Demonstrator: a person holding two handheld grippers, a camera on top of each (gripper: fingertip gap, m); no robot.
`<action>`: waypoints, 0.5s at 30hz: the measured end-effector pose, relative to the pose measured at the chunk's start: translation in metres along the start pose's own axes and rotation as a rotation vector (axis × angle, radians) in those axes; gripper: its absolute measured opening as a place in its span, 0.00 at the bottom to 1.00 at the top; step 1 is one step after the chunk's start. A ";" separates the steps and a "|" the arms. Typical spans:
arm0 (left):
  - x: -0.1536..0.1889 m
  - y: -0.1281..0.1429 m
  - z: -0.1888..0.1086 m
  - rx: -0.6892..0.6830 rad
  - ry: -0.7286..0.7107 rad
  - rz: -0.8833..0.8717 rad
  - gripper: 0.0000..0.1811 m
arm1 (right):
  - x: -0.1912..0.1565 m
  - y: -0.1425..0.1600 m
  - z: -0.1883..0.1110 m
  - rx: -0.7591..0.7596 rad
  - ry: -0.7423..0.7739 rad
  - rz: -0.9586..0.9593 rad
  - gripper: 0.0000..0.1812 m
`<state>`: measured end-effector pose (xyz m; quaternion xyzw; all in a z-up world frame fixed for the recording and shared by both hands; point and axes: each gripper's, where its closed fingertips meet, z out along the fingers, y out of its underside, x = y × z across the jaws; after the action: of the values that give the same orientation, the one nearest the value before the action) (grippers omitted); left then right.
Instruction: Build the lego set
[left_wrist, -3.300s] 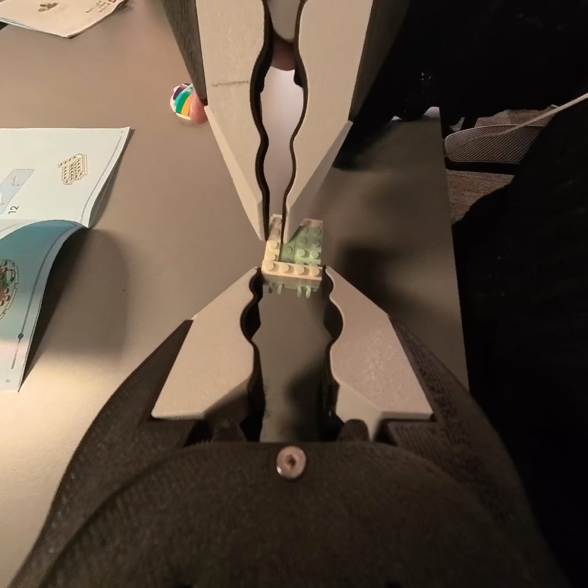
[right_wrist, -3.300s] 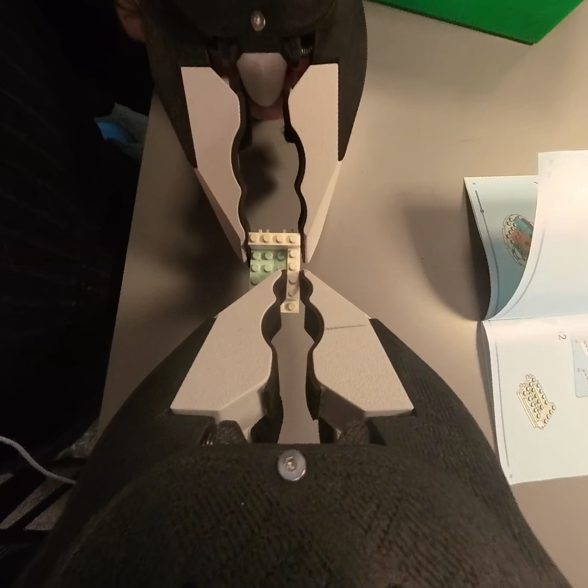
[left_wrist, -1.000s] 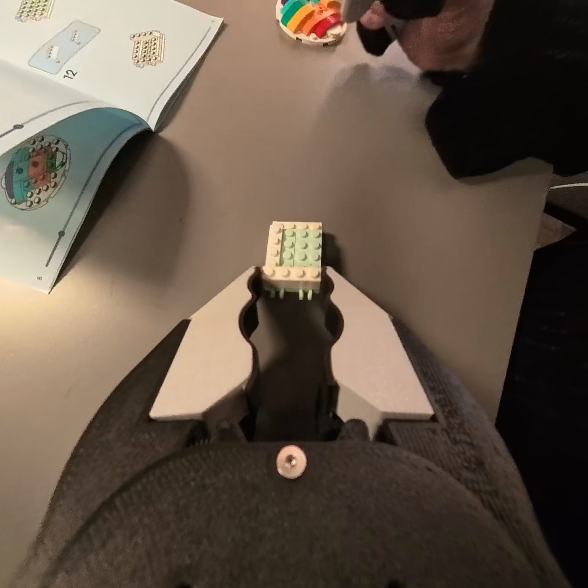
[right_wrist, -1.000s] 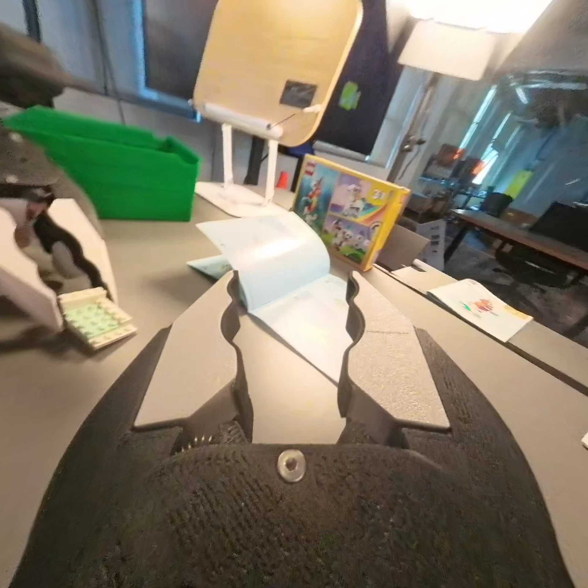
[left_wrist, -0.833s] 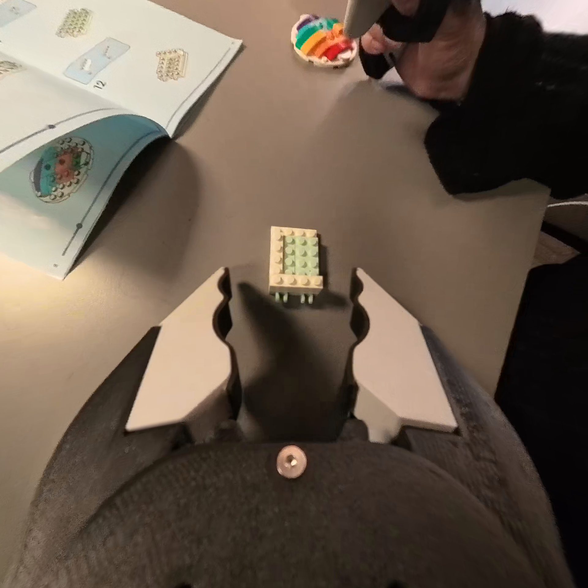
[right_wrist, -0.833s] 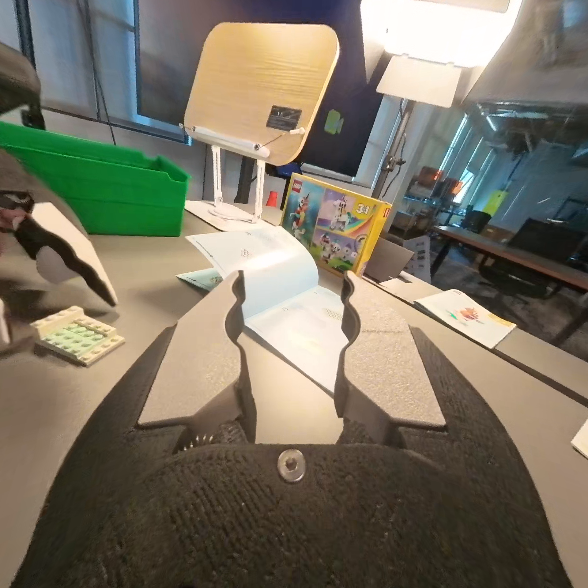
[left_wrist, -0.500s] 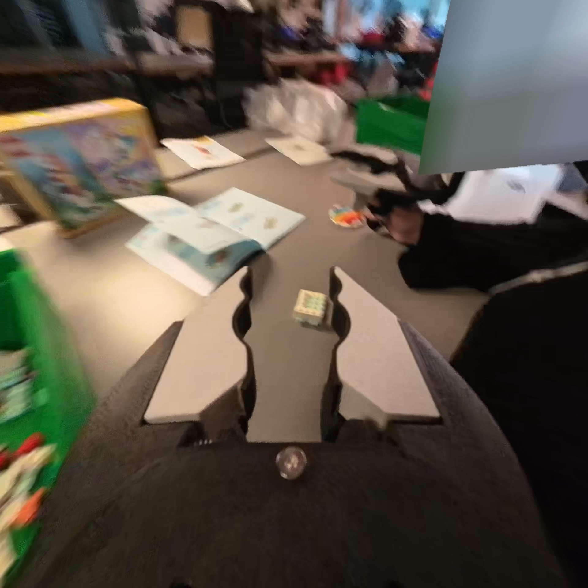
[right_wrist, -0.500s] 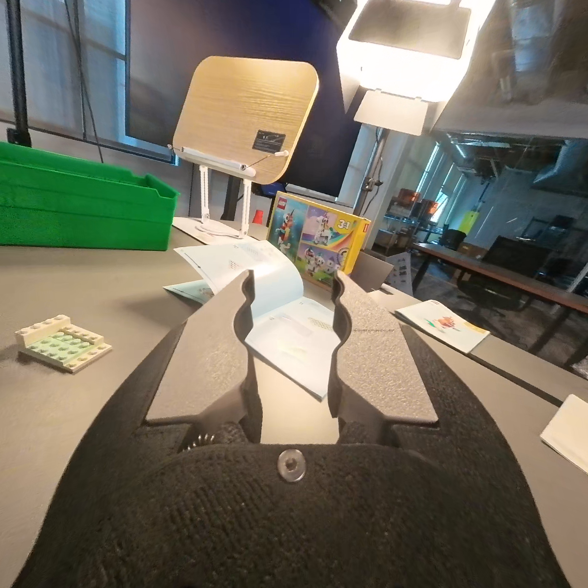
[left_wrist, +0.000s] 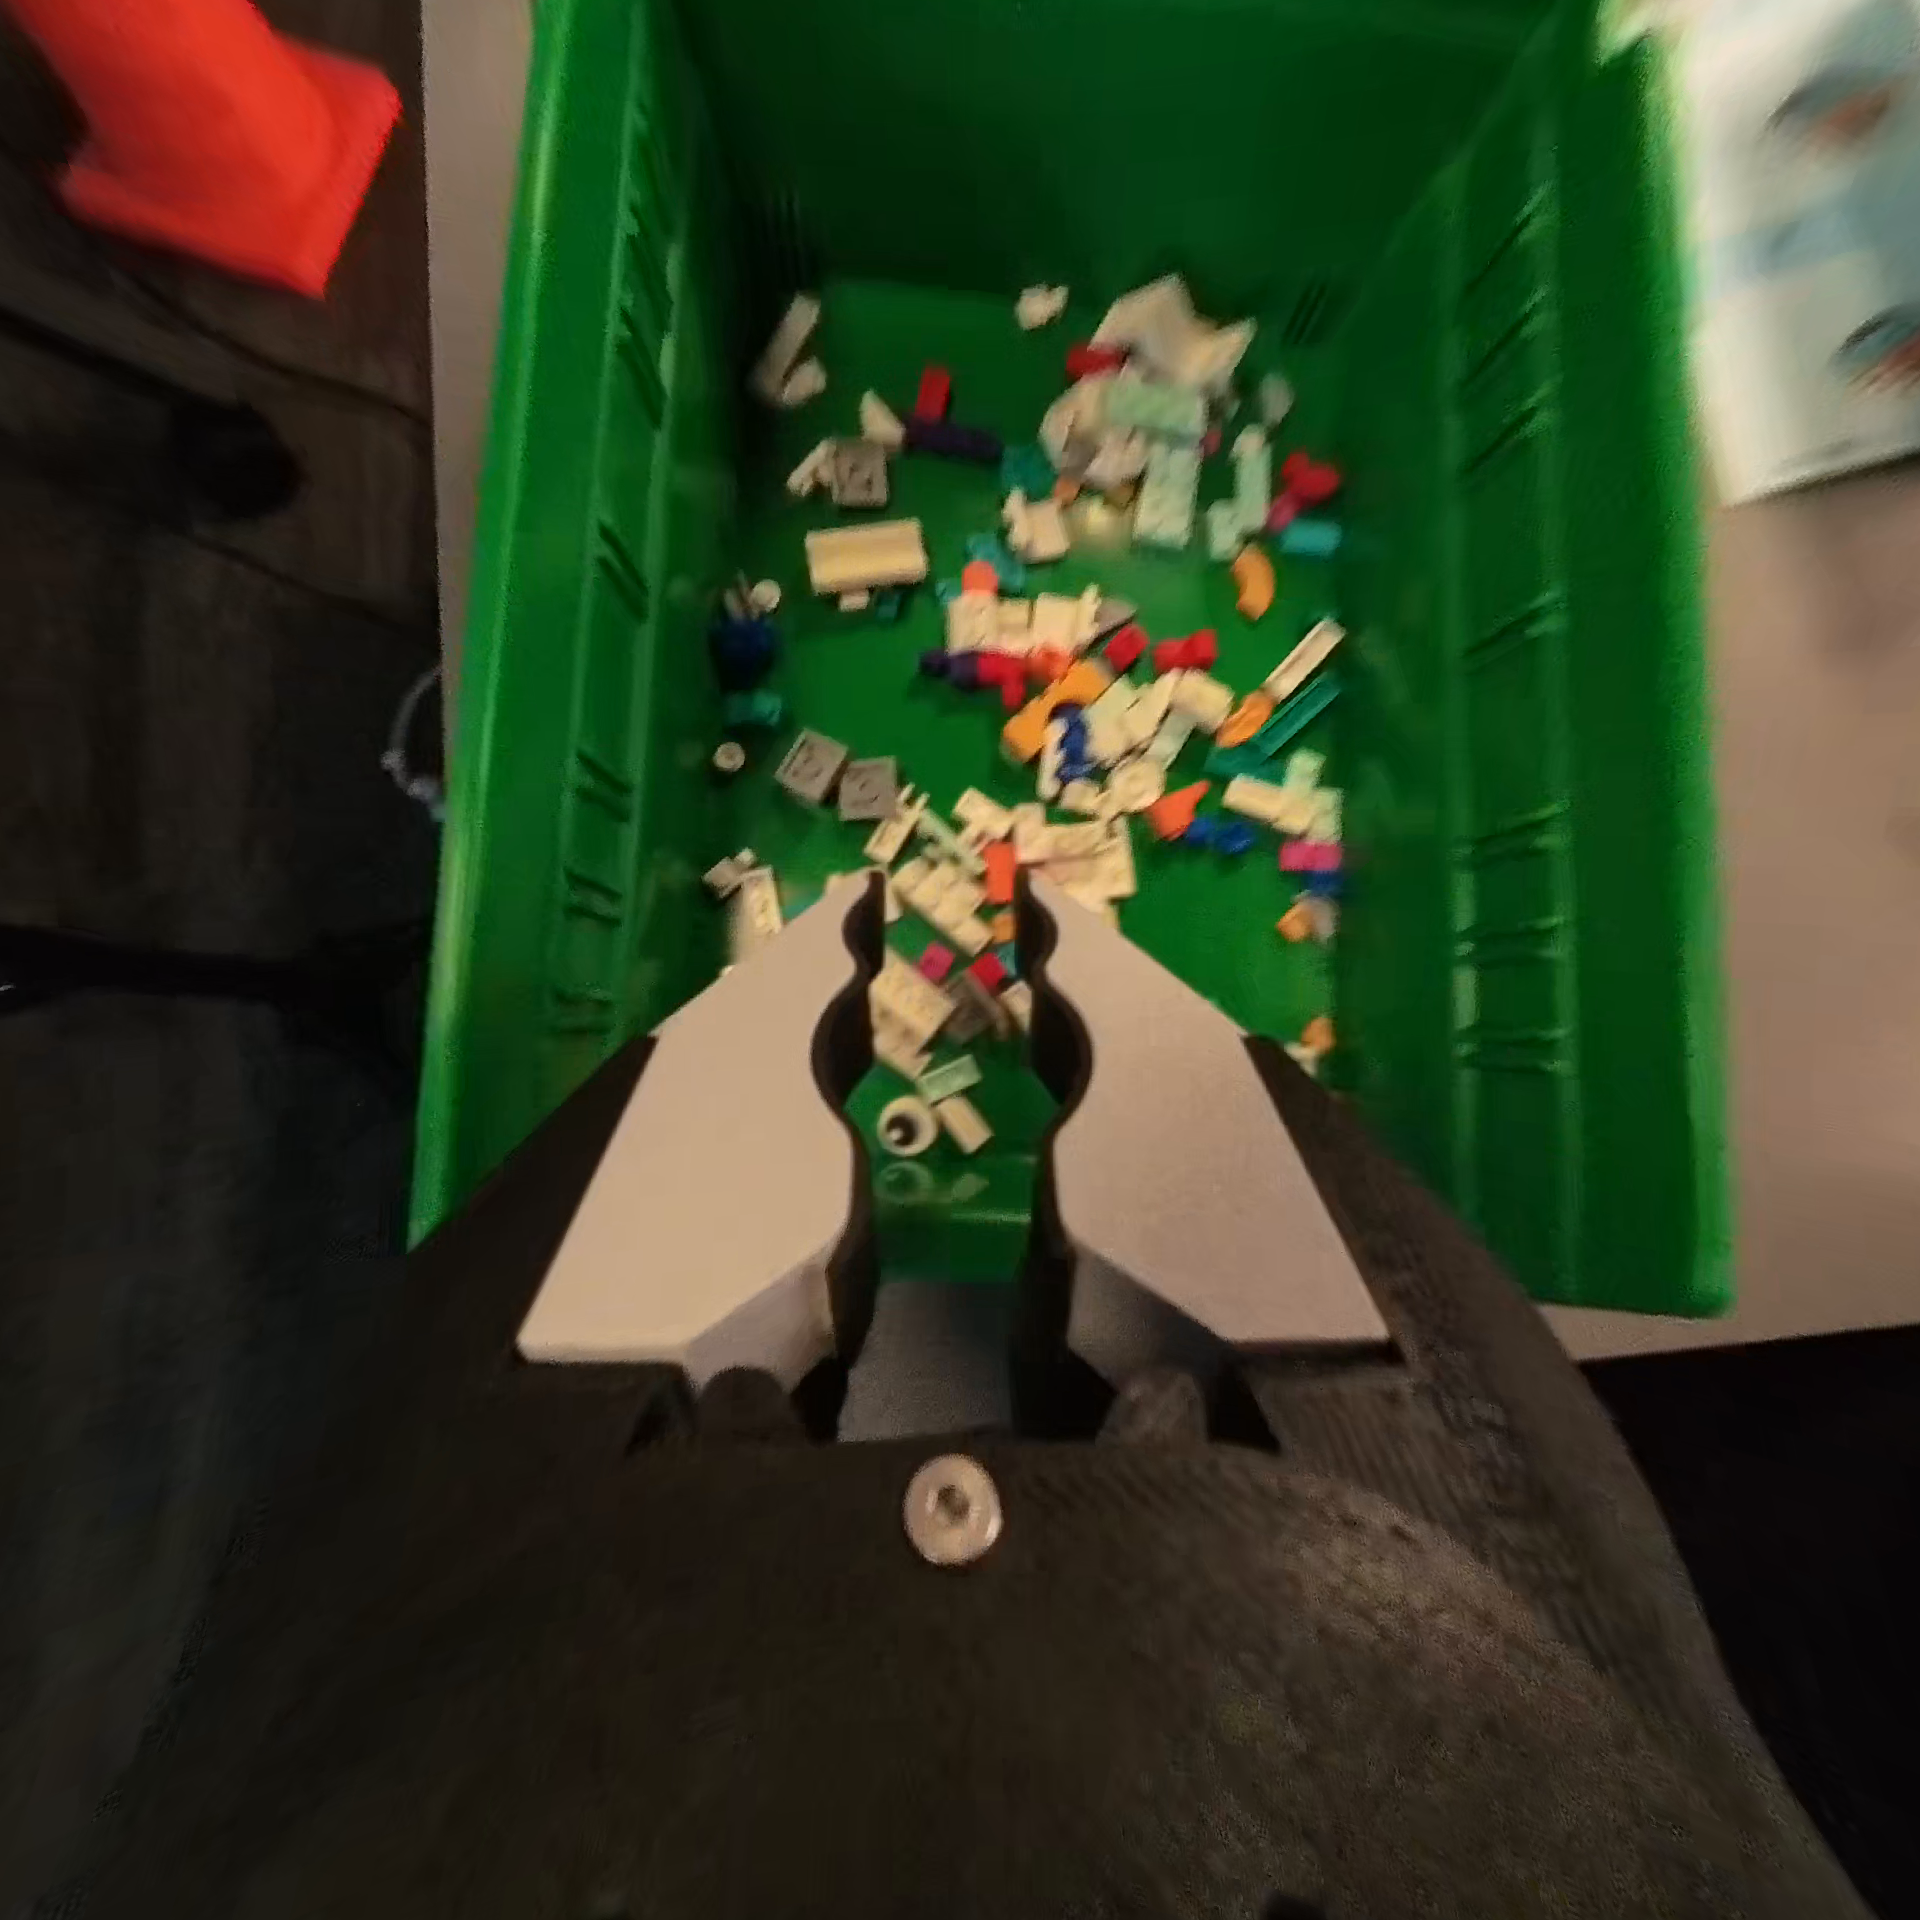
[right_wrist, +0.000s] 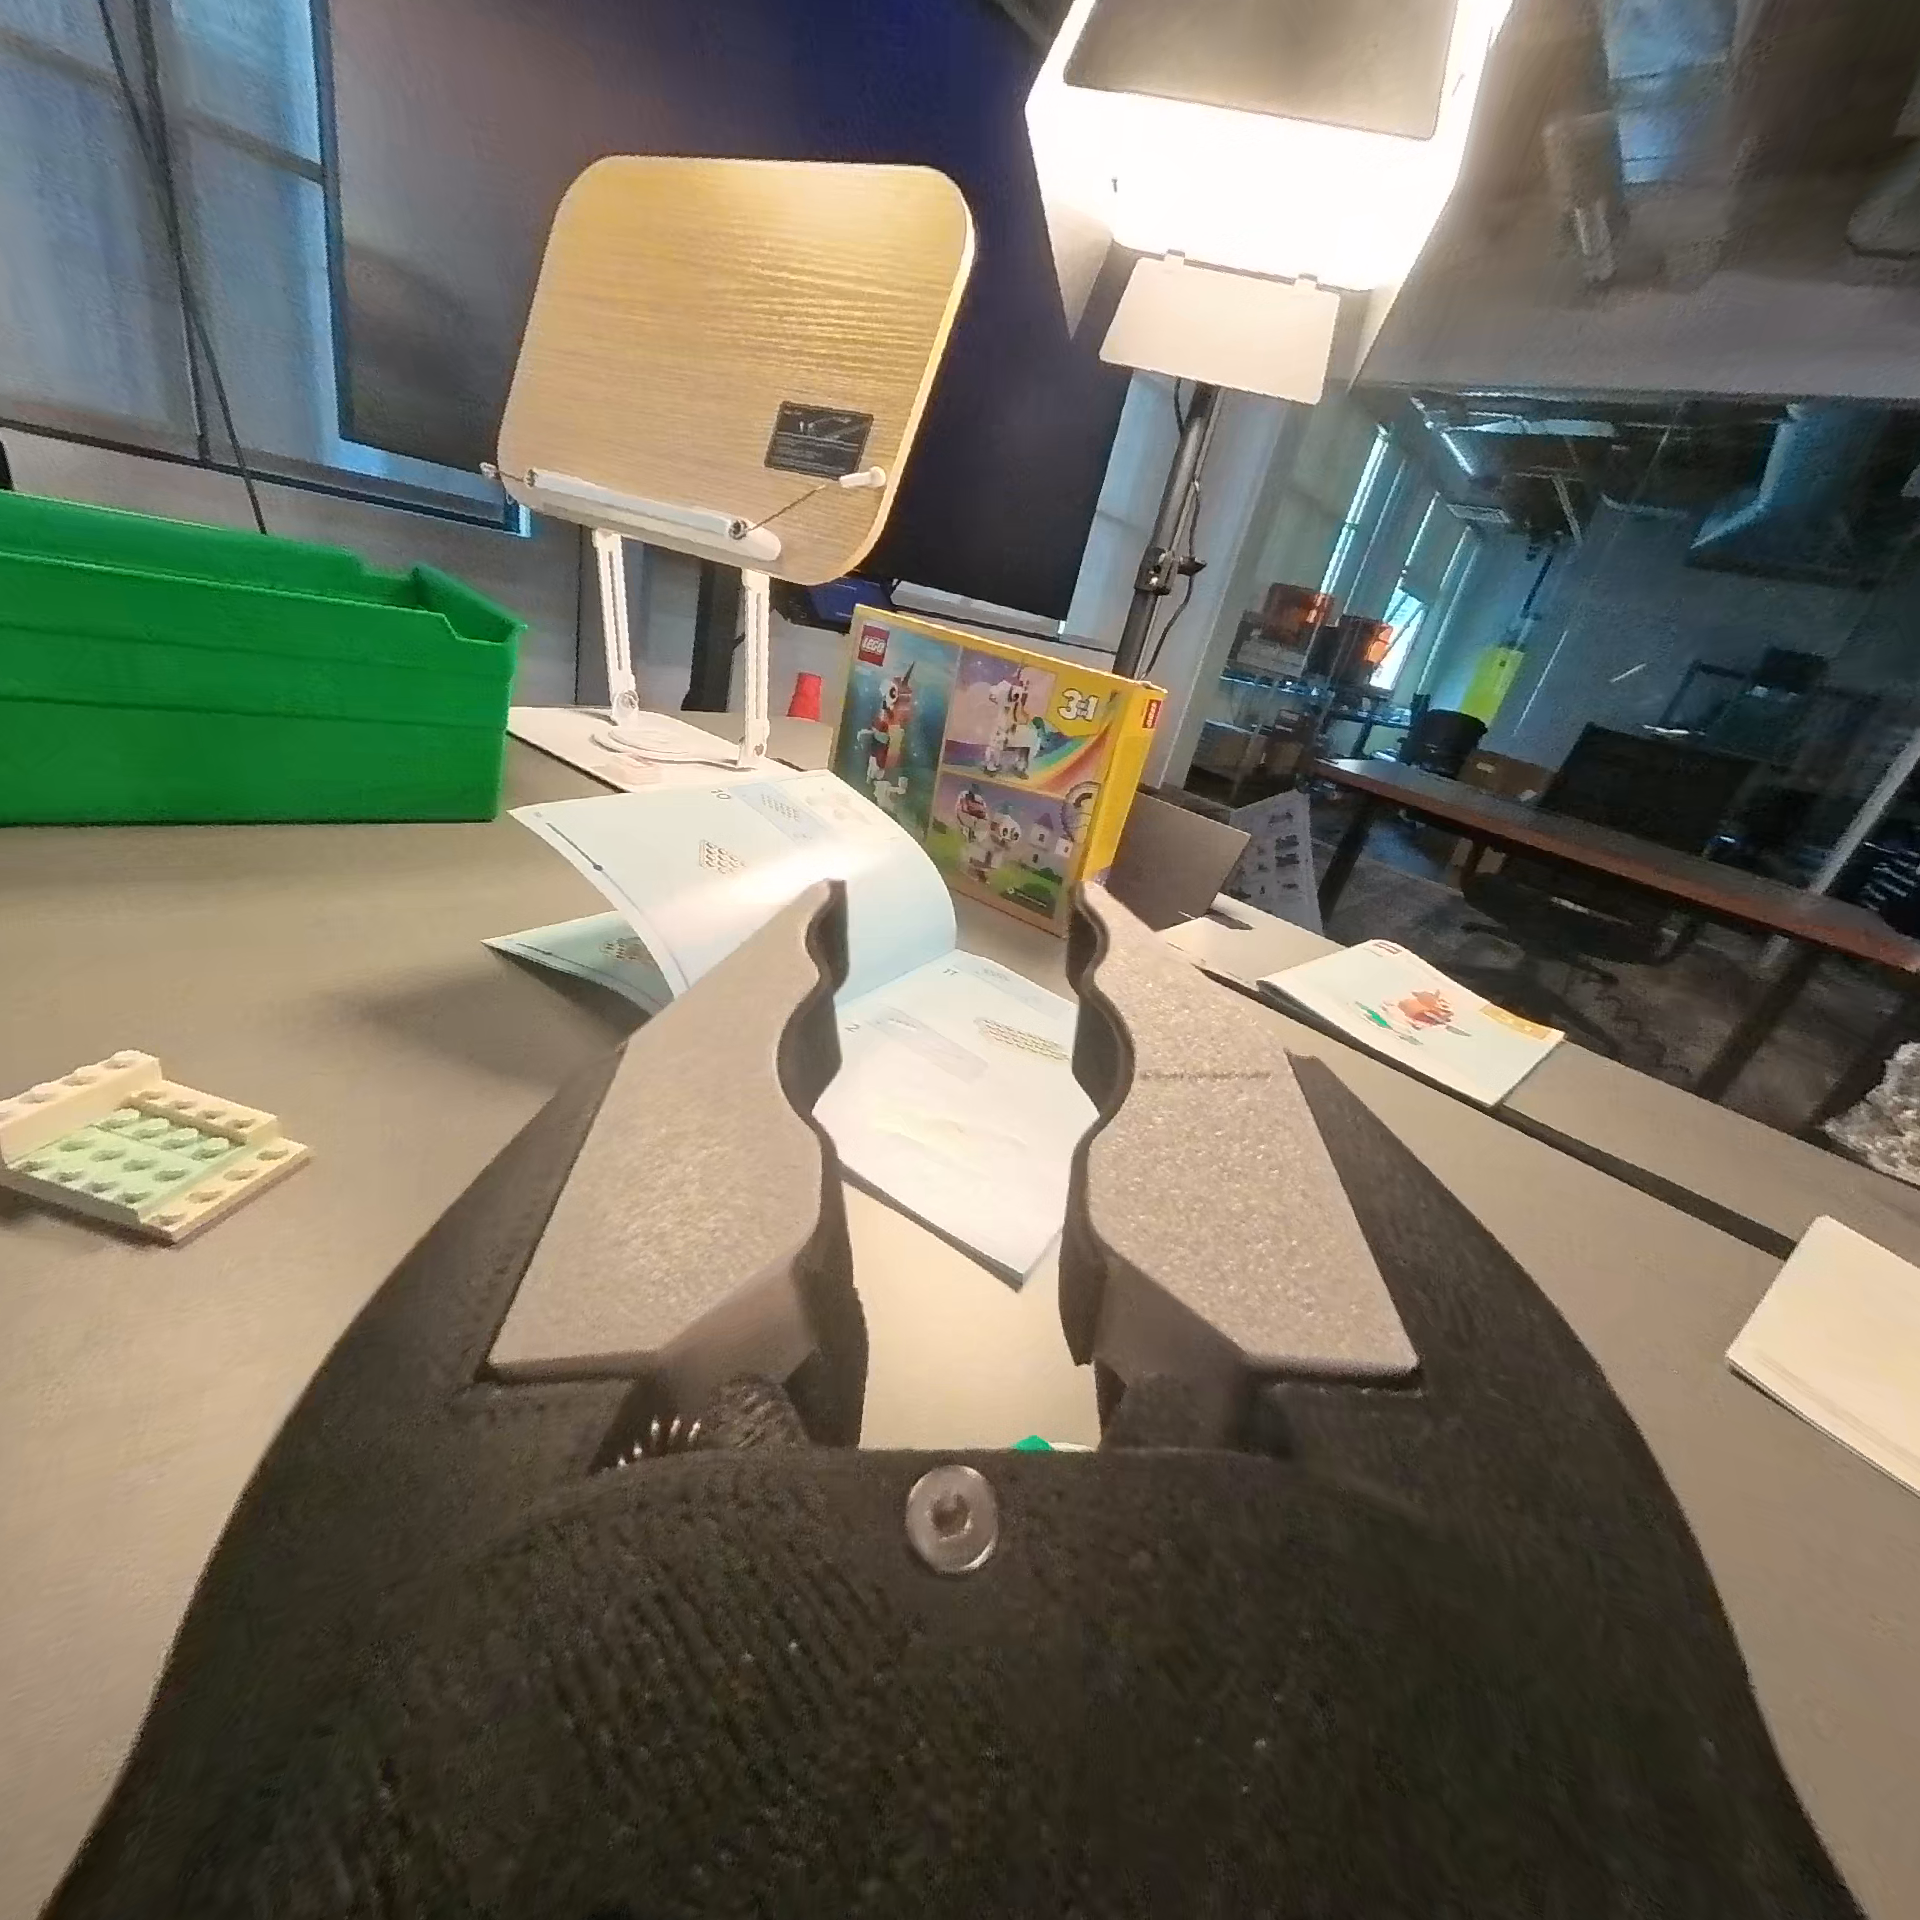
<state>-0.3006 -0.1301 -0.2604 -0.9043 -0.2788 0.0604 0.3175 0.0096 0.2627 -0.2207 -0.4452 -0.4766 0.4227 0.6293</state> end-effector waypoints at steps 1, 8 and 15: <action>-0.003 0.007 0.005 -0.061 -0.010 0.027 0.10 | 0.000 0.000 0.000 -0.002 0.003 -0.003 0.22; -0.005 0.039 0.039 -0.318 0.009 0.135 0.00 | 0.000 0.002 0.001 -0.016 0.007 -0.021 0.21; -0.002 0.048 0.058 -0.389 0.012 0.136 0.00 | -0.002 0.002 0.002 -0.020 0.003 -0.030 0.20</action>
<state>-0.2966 -0.1307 -0.3356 -0.9657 -0.2215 0.0211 0.1336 0.0073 0.2620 -0.2231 -0.4451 -0.4862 0.4078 0.6318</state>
